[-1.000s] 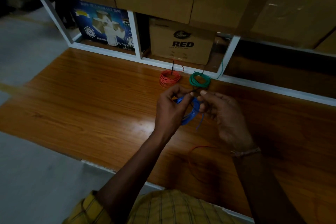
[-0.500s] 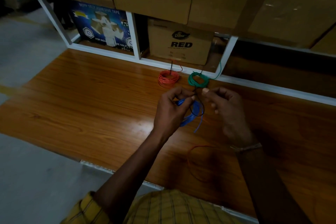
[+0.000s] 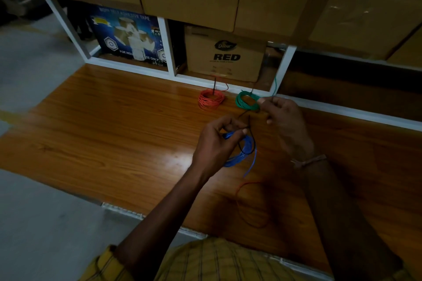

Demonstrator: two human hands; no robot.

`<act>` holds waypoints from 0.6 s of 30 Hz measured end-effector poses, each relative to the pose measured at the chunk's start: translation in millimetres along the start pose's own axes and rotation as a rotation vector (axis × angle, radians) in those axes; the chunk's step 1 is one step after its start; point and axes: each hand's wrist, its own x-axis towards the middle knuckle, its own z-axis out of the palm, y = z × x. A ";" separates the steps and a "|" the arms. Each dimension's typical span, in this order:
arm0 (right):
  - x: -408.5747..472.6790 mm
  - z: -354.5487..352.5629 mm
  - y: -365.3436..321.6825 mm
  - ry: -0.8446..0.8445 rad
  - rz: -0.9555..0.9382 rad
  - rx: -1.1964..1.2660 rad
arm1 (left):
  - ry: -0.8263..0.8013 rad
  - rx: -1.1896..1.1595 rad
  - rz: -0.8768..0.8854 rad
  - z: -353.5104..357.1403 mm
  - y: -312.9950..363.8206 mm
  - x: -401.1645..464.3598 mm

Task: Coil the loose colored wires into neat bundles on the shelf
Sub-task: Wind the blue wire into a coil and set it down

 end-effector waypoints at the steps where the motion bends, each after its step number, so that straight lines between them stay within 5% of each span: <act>1: 1.9 -2.3 -2.1 0.000 -0.006 -0.012 | -0.002 -0.002 -0.013 0.0 -0.6 -1.2; 14: -10.4 -0.1 8.8 -0.176 0.005 -0.111 | 0.006 -0.035 -0.006 -0.8 4.5 -1.4; 18: 0.2 2.5 18.1 -0.044 -0.018 -0.072 | -0.057 -0.059 -0.004 -1.4 3.2 -3.7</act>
